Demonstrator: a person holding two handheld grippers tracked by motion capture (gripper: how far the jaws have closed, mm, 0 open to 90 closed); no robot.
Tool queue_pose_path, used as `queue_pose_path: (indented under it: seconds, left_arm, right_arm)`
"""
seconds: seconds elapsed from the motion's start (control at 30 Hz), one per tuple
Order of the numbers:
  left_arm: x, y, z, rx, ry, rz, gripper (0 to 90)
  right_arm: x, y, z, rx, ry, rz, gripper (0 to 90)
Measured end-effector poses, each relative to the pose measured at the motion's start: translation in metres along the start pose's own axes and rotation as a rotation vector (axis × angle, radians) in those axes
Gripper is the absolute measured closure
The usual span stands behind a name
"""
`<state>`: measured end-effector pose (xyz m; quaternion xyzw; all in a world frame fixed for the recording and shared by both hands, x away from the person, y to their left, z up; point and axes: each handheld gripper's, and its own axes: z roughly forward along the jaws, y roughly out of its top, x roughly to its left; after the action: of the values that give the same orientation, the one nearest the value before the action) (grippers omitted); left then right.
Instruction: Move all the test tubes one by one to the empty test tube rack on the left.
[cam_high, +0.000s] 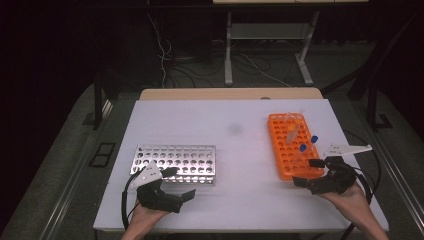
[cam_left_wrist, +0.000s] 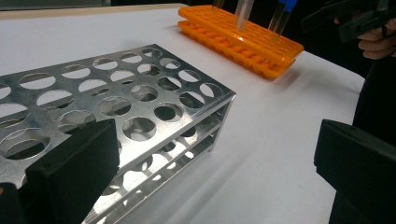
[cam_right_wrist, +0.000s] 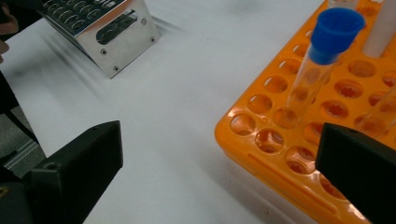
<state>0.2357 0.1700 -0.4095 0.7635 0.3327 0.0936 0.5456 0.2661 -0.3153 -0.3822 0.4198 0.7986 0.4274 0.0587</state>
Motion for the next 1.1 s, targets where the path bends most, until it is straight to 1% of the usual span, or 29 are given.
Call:
queue_pose_path:
  seconds: [0.03,0.17,0.23,0.3,0.37,0.4,0.43,0.47,0.5,0.53,0.6,0.63,0.67,0.7,0.77,0.93,1.1]
  left_arm:
    - [0.000,0.000,0.000,0.000,0.001,0.000,0.0]
    - [0.000,0.000,0.001,0.001,0.001,-0.001,0.0]
    - [0.000,0.000,0.001,0.001,0.001,0.001,0.0]
    - [0.000,0.000,0.001,0.002,0.001,0.004,0.0]
    - [0.000,0.000,0.001,0.002,0.000,0.004,0.0]
    - [0.000,0.000,0.000,0.002,0.000,0.003,0.0]
    - [0.000,0.000,0.000,0.002,0.000,0.003,0.0]
    - [0.000,0.000,0.000,0.002,0.001,0.003,0.0]
    - [0.000,0.000,0.001,0.002,0.001,0.003,0.0]
    - [0.000,0.000,0.001,0.003,0.000,0.004,0.0]
    - [0.000,0.000,0.001,0.002,0.000,0.004,0.0]
    - [0.000,0.000,0.000,0.002,0.001,0.005,0.0]
    - [0.000,0.000,0.000,0.002,0.001,0.005,0.0]
    - [0.000,0.000,0.000,0.002,0.002,0.005,0.0]
    - [0.000,0.000,0.000,0.001,0.002,0.003,0.0]
    - [0.000,0.000,0.000,0.001,0.002,0.004,0.0]
    - [0.000,0.000,0.000,0.002,0.003,0.004,0.0]
  right_arm:
    - [-0.003,0.002,0.001,0.005,-0.002,0.005,0.4]
    - [-0.008,0.004,0.003,0.011,-0.004,0.006,0.4]
    - [-0.013,0.007,0.005,0.009,-0.007,0.017,0.4]
    - [-0.017,0.007,0.007,0.007,-0.004,0.013,6.4]
    - [-0.019,0.008,0.009,0.003,-0.013,0.009,6.5]
    - [-0.020,0.008,0.010,0.002,-0.016,0.012,10.0]
    - [-0.020,0.008,0.010,0.002,-0.016,0.012,10.0]
    - [-0.023,0.008,0.010,-0.011,-0.018,0.009,16.1]
    - [-0.024,0.009,0.011,-0.011,-0.024,0.012,17.1]
    - [-0.025,0.009,0.012,-0.010,-0.025,0.013,21.7]
    - [-0.028,0.009,0.013,-0.010,-0.031,0.013,24.8]
    - [-0.029,0.009,0.014,-0.008,-0.033,0.013,28.2]
    - [-0.029,0.009,0.014,-0.008,-0.033,0.013,28.2]
    - [-0.031,0.010,0.016,-0.010,-0.033,0.013,33.2]
    - [-0.033,0.010,0.017,-0.013,-0.039,0.008,39.0]
    - [-0.036,0.010,0.023,0.006,-0.069,0.010,52.4]
    - [-0.036,0.010,0.028,0.018,-0.089,-0.012,65.7]
